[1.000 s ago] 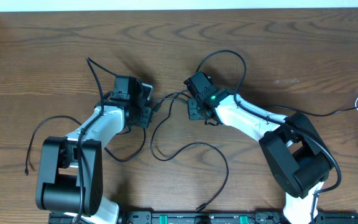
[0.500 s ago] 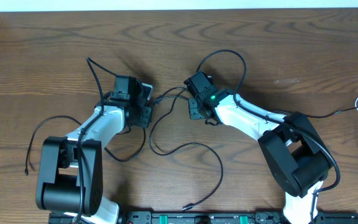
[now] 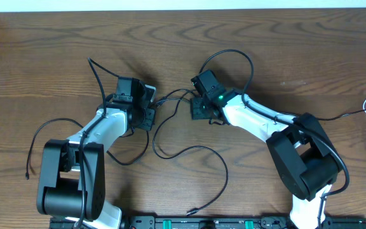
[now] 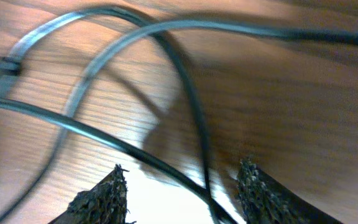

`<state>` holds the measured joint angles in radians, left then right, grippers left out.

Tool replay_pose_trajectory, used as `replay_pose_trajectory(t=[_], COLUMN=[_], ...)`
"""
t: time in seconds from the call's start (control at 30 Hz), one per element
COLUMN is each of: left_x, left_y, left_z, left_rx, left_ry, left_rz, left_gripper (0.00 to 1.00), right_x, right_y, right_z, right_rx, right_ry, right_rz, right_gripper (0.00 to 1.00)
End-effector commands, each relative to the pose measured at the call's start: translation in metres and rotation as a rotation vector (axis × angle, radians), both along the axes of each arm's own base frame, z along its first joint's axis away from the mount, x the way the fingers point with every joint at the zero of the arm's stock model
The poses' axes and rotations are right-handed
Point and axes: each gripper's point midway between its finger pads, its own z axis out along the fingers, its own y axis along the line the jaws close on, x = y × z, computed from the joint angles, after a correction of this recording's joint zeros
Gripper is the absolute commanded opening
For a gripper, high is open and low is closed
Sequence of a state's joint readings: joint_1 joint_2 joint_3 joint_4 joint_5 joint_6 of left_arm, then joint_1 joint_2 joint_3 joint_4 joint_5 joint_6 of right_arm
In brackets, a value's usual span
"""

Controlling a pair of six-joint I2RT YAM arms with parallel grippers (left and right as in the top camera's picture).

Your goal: Untangle cables

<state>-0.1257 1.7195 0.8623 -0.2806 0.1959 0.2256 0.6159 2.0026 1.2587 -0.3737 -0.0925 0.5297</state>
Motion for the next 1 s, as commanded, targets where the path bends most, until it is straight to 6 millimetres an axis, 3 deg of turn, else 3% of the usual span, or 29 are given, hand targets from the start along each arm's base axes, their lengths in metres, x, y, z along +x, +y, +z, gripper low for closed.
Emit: replay_pose_trajectory(t=[0.0,0.43,0.6,0.83,0.97], left_x=[-0.005,-0.003,-0.003,-0.002,-0.002], left_y=[0.004,0.004,0.004,0.004,0.004], left_z=[-0.007,-0.007,-0.006,-0.006,-0.006], left_rx=[0.025,0.024,0.024,0.022,0.023], left_ry=[0.019,0.012,0.011,0.005,0.005], left_rz=[0.002,0.002,0.002,0.002,0.002], left_gripper=[0.08,0.08,0.07,0.07,0.08], right_x=[-0.003,0.005,-0.004,-0.008,-0.005], right_y=[0.02,0.026,0.034,0.031,0.022], right_z=[0.023,0.032,0.038,0.04,0.038], right_rx=[0.143,0.207,0.256,0.29,0.283], right_ry=[-0.001,-0.03,-0.033,-0.016,0.003], right_rz=[0.074,0.12,0.261,0.312,0.285], right_gripper=[0.56,0.55,0.63,0.74,0.93])
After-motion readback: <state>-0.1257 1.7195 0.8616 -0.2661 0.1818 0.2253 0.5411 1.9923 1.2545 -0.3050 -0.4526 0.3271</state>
